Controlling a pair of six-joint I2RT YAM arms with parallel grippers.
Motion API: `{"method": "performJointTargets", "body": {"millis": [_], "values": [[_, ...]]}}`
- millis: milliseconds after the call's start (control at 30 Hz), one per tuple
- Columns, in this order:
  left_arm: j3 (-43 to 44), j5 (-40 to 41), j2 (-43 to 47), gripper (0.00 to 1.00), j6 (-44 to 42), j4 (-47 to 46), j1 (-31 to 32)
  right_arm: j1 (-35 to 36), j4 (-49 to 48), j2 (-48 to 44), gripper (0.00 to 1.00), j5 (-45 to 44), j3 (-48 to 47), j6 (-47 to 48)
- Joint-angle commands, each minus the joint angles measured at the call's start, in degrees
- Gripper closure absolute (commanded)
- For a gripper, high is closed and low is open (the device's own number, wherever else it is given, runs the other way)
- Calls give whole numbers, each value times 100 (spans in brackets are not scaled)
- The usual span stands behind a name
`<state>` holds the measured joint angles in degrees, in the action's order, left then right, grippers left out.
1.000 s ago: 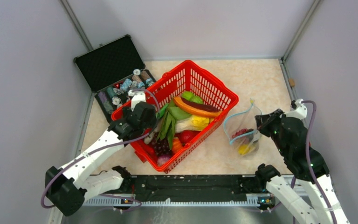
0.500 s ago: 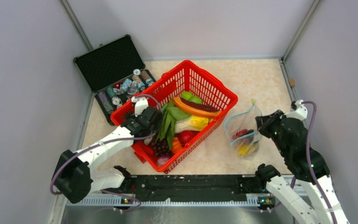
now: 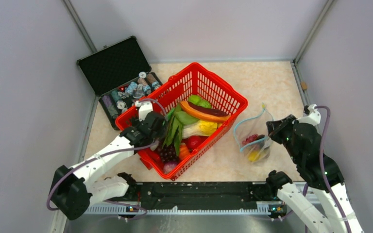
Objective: Place the food in the zip-top bag and seal the zipper
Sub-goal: Pick up the fake fruit from the bin.
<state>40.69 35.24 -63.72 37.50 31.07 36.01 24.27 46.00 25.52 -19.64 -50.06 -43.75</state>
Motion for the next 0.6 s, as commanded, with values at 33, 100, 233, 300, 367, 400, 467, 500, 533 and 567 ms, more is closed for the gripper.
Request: {"method": "performJointTargets", "body": {"millis": [33,100,233,300,367,400,467,500,533,567], "values": [[480,-385,821,60,-594,-193,160,47,-118,-48,97,-36,-267,-104],[594,-595,1112,62,-795,-309,161,45,-111,-39,97,-21,-261,-139],[817,-1111,1452,62,-1142,-541,163,50,-128,-16,97,-4,-256,-186],[963,-1419,1481,62,-1266,-591,165,43,-133,15,97,5,-262,-187],[1062,-1825,1512,62,-1380,-752,163,43,-112,75,97,24,-295,-180],[1085,-2035,1535,62,-1431,-877,161,45,-99,117,97,48,-308,-170],[1099,-2485,1588,62,-1466,-1172,161,44,-75,196,97,94,-343,-145],[1104,-2713,1597,62,-1476,-1334,161,44,-52,217,97,126,-350,-148],[1123,-2933,1595,62,-1456,-1453,161,48,-42,243,97,151,-350,-142],[1152,-3143,1586,62,-1445,-1576,161,48,-40,255,97,183,-349,-141]]}}
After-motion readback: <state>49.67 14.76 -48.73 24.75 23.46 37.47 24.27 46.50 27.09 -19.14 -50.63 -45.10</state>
